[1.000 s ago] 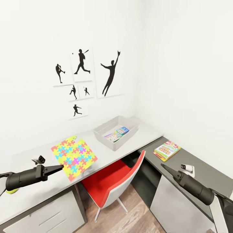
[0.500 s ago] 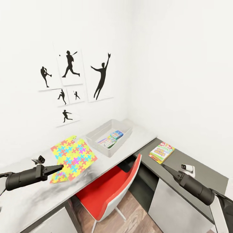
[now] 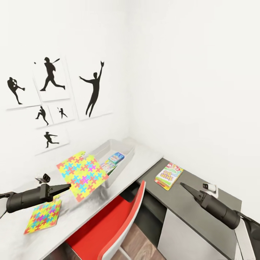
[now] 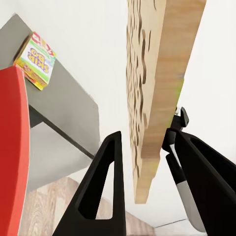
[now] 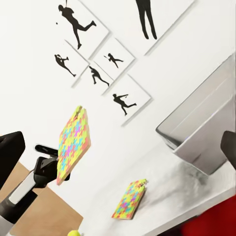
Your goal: Put all the toys in the child's room - the three board games (two on the bed and one on the table), the two jigsaw puzzles on the table, and the tennis ball on the table - inside the toy box on the table in the child's room.
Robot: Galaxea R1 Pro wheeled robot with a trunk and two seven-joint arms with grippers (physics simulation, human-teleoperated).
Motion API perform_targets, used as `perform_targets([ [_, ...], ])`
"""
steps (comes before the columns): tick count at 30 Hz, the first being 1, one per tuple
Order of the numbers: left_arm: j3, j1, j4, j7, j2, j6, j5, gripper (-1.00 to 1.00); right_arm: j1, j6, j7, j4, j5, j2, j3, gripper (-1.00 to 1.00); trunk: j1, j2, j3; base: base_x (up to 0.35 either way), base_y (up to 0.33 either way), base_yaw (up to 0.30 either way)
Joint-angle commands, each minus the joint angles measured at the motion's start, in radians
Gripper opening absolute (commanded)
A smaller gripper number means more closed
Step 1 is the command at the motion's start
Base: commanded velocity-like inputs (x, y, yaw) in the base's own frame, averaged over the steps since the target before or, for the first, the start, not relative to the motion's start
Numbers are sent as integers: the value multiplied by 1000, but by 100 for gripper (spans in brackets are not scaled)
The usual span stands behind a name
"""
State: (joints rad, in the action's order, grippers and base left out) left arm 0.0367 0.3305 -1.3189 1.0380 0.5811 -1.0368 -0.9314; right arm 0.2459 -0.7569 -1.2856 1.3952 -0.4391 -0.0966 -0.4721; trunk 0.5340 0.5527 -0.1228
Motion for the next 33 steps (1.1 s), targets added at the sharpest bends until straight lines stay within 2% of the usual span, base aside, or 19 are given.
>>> perform_targets([
  [1,0,1,0,3,0,-3,0,-100,1,-7,-1,0,-3,0,-1,100,0,1,-1,44,-61,-212],
  [18,1,1,0,4,0,-3,0,-100,1,-8,-1,1,-3,0,-2,100,0,1,19,173,-9,-207],
  [33,0,1,0,4,0,-3,0,-100,1,-8,2,1,0,0,-1,100,0,1,21,91,12,-21],
])
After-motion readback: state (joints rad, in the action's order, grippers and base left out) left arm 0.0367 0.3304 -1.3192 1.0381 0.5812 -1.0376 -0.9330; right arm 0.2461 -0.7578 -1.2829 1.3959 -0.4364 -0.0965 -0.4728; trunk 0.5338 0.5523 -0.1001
